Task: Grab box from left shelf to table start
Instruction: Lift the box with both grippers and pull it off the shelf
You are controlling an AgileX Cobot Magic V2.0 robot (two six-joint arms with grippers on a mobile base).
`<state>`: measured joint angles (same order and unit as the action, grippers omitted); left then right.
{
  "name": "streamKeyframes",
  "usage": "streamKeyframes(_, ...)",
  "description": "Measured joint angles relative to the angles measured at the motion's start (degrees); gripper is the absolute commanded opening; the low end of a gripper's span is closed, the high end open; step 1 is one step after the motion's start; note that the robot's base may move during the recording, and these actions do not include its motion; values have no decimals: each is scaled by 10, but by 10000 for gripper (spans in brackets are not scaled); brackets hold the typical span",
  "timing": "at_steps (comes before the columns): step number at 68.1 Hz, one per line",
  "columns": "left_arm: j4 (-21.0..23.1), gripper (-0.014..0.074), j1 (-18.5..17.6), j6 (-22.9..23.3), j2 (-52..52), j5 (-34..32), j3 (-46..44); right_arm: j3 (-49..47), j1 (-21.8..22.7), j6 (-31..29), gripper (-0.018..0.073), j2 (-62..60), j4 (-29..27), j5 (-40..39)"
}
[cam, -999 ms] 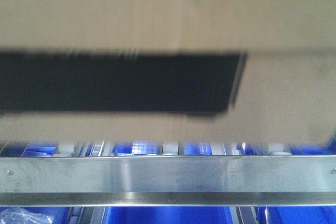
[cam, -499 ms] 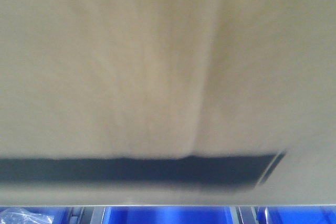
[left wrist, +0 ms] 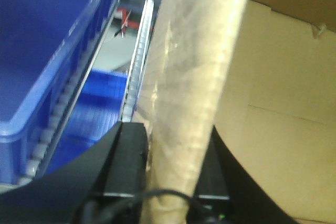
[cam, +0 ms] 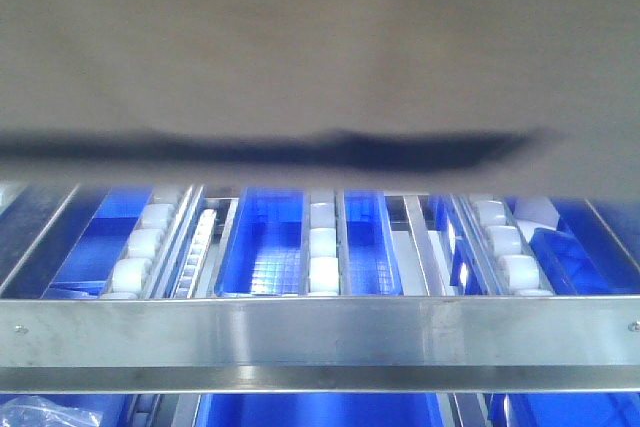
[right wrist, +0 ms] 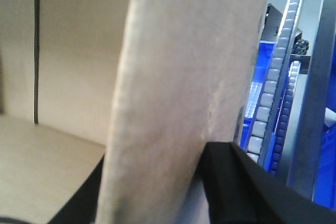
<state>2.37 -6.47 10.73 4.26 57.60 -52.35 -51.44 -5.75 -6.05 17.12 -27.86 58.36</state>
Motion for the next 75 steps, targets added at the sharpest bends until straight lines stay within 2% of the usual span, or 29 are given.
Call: streamKeyframes(75,0,-99,0,-4,0,0,0,0,0,-1,60,0,-1,3)
